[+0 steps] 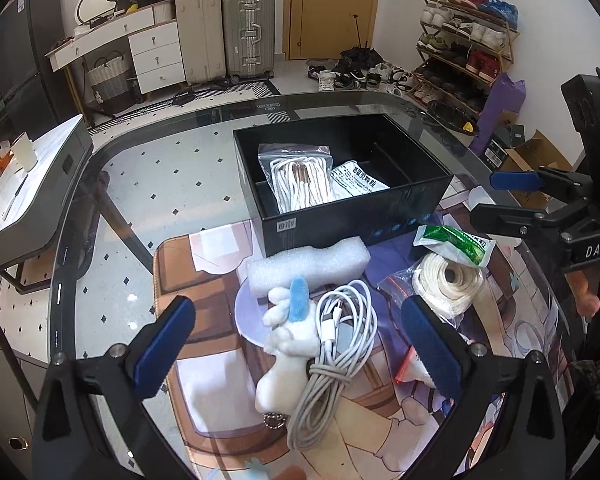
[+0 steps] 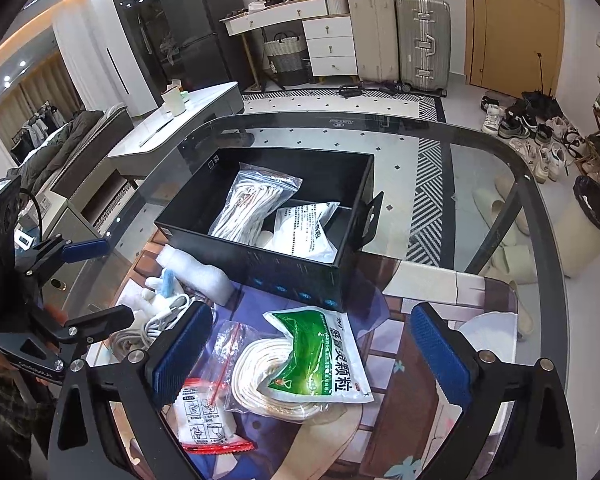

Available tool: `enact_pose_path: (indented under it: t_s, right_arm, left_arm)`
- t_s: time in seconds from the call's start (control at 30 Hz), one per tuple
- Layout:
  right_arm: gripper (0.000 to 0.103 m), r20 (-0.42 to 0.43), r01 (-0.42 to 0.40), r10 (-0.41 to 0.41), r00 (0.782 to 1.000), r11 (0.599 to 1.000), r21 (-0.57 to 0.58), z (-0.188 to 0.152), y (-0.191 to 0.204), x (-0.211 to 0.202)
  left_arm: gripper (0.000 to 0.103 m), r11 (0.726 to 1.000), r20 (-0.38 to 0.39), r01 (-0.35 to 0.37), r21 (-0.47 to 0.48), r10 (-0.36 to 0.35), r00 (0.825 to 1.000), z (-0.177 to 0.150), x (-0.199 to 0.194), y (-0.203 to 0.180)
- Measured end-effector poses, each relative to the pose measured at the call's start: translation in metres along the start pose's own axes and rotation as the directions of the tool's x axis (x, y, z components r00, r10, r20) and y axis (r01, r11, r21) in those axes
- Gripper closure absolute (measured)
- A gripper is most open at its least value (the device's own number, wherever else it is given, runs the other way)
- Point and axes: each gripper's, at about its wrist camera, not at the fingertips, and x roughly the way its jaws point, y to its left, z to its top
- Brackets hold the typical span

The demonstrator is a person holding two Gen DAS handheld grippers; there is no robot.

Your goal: Organize soft objects

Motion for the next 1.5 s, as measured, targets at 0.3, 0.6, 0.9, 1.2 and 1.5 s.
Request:
enact_pose_path:
  t_s: [0.3, 0.6, 0.9, 1.2, 1.5]
  right_arm:
    - [0.002, -0.018, -0.005, 0.005, 1.000, 1.000, 0.013, -0.009, -0.004, 0.004]
    - [0.002, -0.019, -0.009, 0.009, 1.000, 1.000, 0.015, -0.010, -0.005, 0.004]
    - [0.002, -0.018, -0.012, 0.012, 1.000, 1.000, 0.015, -0.011, -0.006, 0.004]
    - [0.002, -0.018, -0.014, 0.014, 1.000, 1.000, 0.018, -0.011, -0.004, 0.007]
    - [0.002, -0.010, -0.024, 0.024, 1.000, 1.000, 0.012, -0.011, -0.001, 0.010]
  left_arm:
    - [0.000, 0.998, -0.012, 0.029, 0.062, -0.028, 1.000, -0.015, 0.000, -0.014]
    - [0.002, 0.990, -0.015, 0.080, 0.116, -0.079, 0.997, -0.022, 0.002, -0.025]
    - [0.017, 0.983, -0.058, 0.115, 0.143, -0.108, 0.992, -0.028, 0.011, -0.027]
    - [0.035, 0.981, -0.063, 0.104, 0.162, -0.095, 0.993, -0.030, 0.014, -0.025]
    - [0.039, 0.974, -0.069, 0.090, 0.210, -0.077, 0.995, -0.037, 0.006, -0.031]
